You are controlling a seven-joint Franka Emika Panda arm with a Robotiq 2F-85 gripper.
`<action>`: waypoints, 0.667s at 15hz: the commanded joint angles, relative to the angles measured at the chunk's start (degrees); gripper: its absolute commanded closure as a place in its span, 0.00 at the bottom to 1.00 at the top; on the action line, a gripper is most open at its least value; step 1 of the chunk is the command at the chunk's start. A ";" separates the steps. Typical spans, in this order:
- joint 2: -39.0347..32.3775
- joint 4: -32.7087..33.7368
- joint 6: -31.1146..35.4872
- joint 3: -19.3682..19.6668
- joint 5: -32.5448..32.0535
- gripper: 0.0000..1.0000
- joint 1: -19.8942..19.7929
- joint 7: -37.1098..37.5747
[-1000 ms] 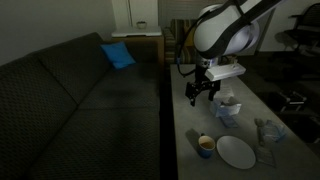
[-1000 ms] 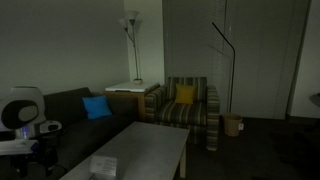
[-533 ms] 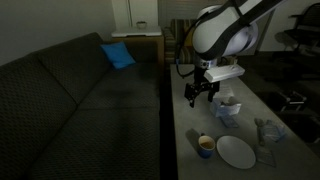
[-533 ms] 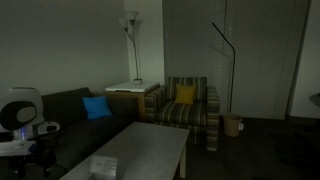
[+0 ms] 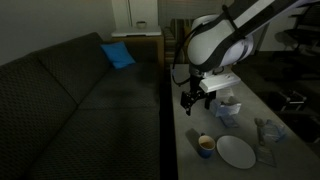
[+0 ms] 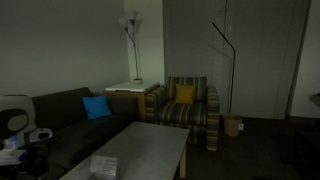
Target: Pick up the blue cup from the table and put it on the plate.
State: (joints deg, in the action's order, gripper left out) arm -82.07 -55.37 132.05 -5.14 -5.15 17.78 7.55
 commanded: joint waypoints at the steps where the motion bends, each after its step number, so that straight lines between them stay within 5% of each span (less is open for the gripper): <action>1: -2.74 2.06 0.60 0.68 -0.23 0.00 1.39 2.00; 7: -2.69 -3.23 10.53 3.57 1.36 0.00 2.78 8.63; 10: -2.70 -2.26 8.72 3.21 1.08 0.00 2.65 7.70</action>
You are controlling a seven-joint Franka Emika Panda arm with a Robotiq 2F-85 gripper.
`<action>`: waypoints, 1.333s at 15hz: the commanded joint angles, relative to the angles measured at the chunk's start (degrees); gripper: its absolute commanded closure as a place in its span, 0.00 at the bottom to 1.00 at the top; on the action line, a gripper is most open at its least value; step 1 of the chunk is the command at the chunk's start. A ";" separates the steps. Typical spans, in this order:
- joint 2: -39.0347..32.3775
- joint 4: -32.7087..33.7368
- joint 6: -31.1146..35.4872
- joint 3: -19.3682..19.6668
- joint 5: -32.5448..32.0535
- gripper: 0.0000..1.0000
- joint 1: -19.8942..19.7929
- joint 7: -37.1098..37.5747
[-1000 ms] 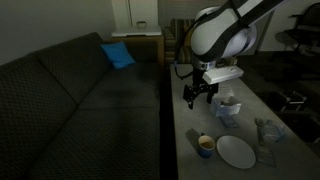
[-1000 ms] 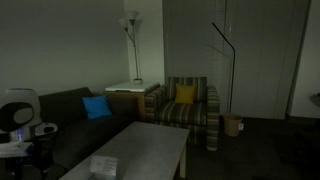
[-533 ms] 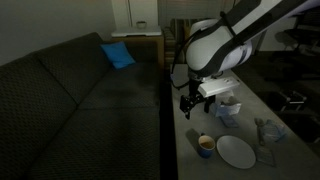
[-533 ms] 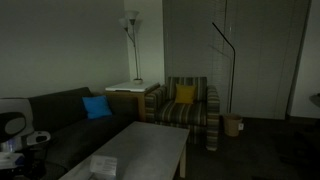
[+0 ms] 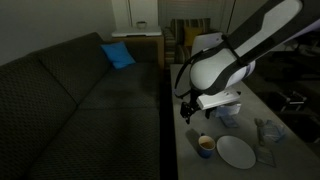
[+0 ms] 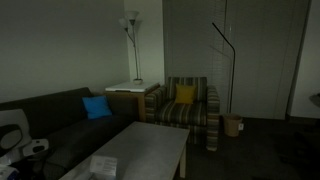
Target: Pick up the blue cup from the table and put it on the plate.
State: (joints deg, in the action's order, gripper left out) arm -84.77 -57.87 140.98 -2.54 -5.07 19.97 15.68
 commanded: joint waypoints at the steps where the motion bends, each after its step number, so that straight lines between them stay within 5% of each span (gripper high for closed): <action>1: 0.00 0.21 -0.01 0.65 1.01 0.00 0.46 -0.21; 14: -0.01 -4.56 3.84 2.84 5.49 0.00 1.46 15.01; 20: -0.05 -6.80 4.97 -0.12 6.77 0.00 -0.66 10.29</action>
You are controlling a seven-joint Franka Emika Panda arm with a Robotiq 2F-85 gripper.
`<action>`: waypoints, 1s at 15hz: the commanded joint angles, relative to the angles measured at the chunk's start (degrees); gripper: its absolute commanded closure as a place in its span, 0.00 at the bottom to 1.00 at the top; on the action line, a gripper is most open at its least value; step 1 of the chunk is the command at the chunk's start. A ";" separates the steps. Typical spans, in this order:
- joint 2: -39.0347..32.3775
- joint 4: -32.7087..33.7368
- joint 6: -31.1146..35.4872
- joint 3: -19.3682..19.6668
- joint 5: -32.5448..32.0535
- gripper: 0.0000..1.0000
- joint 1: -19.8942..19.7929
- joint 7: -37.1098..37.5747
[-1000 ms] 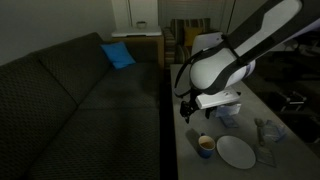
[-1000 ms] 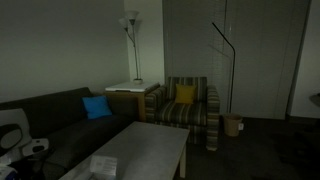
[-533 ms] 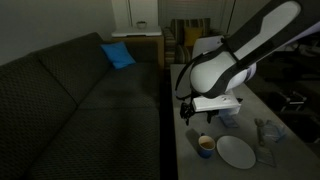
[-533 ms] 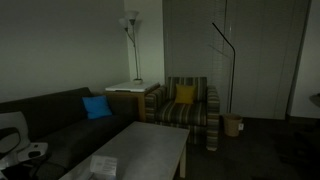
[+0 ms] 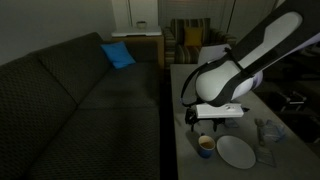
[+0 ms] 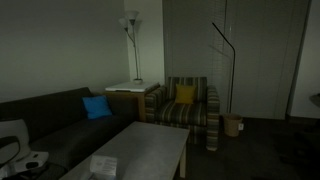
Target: Pick up the blue cup from the table and put it on the plate.
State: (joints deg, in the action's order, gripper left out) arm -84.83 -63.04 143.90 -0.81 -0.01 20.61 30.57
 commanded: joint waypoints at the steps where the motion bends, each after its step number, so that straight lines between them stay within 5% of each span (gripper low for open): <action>1: 0.00 -2.12 2.62 -2.54 1.65 0.00 -1.80 -6.80; 4: 0.00 -2.50 1.42 -5.34 1.88 0.00 -3.99 -14.22; 5: -0.01 -1.45 0.87 -2.30 1.71 0.00 -1.15 -9.20; 15: 0.32 -3.83 7.51 -1.75 1.01 0.00 -1.02 -11.80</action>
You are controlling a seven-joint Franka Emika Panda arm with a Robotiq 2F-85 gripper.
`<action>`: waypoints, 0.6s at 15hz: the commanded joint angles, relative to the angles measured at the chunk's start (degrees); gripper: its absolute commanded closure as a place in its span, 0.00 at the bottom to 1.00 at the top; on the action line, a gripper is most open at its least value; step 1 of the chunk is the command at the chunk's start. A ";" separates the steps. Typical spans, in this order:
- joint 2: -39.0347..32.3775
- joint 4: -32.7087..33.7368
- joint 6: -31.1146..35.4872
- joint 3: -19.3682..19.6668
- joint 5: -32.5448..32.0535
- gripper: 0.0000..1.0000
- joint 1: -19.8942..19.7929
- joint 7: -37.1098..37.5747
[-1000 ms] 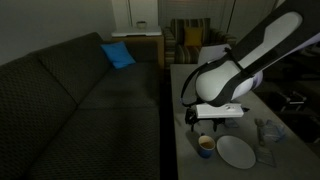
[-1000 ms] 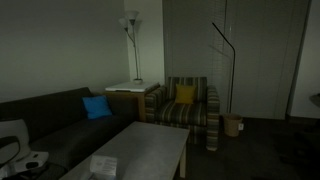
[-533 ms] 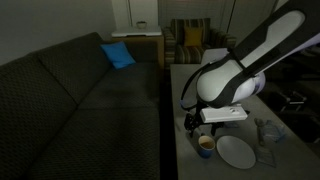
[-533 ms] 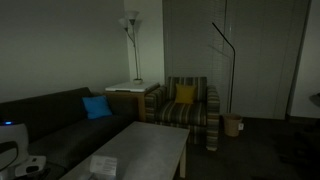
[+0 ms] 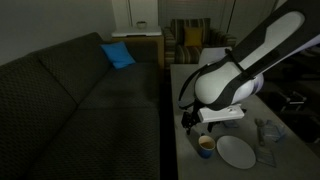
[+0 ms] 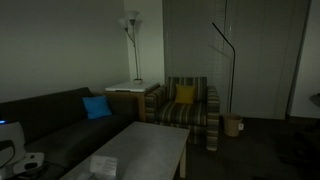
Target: Pick up the blue cup from the table and put it on the plate.
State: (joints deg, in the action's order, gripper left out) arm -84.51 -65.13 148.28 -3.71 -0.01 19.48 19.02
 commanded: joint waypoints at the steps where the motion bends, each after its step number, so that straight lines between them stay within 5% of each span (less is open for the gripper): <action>1: -0.04 -2.16 3.96 1.54 1.09 0.00 0.07 -0.03; 9: -0.13 -4.89 7.83 0.01 3.18 0.00 -2.56 -1.08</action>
State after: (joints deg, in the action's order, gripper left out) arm -84.64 -68.39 153.89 -2.29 1.28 18.15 19.40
